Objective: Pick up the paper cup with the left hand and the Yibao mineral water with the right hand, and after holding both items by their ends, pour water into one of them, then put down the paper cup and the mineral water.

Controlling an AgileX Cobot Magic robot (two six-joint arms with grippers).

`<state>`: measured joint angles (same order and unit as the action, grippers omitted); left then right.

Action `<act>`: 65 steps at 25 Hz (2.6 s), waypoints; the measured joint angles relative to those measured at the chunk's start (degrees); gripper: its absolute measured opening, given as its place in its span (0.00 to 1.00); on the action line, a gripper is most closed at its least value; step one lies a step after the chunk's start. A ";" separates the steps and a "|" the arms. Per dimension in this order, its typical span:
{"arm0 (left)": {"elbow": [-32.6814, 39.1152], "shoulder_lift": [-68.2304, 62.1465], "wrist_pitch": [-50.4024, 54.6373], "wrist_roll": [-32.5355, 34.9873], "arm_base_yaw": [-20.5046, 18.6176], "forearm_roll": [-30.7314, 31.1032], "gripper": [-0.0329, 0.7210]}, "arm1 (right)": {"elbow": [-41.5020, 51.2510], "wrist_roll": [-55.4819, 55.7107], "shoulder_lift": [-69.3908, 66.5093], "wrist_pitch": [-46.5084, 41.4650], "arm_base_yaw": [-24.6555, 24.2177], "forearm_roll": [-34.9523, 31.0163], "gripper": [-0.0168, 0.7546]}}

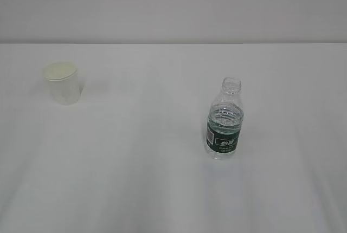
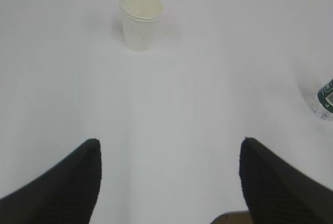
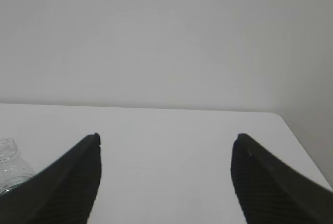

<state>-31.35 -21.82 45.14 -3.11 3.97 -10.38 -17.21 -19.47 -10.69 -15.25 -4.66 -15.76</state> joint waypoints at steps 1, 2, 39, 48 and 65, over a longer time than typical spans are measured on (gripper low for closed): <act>0.00 -0.88 -1.21 0.00 0.00 0.00 0.83 | 0.00 -0.13 0.00 0.00 0.00 -0.11 0.79; 0.00 -1.97 -2.60 0.13 0.00 -0.03 0.83 | 0.00 -0.21 0.00 0.00 0.00 -0.10 0.79; 13.59 -6.64 -37.49 6.34 0.00 -0.35 0.79 | 0.73 -1.21 0.00 0.24 0.00 -0.10 0.79; 13.59 -6.90 -38.50 6.43 0.00 -0.35 0.79 | 0.73 -2.52 -5.05 1.86 0.37 -0.10 0.79; 13.59 -18.93 -39.56 6.43 1.40 -1.04 0.77 | 0.83 -6.47 -17.49 4.99 11.71 -0.56 0.79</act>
<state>-17.75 -40.75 5.59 3.33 5.38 -11.42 -16.38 -25.94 -28.17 -10.26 7.04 -16.31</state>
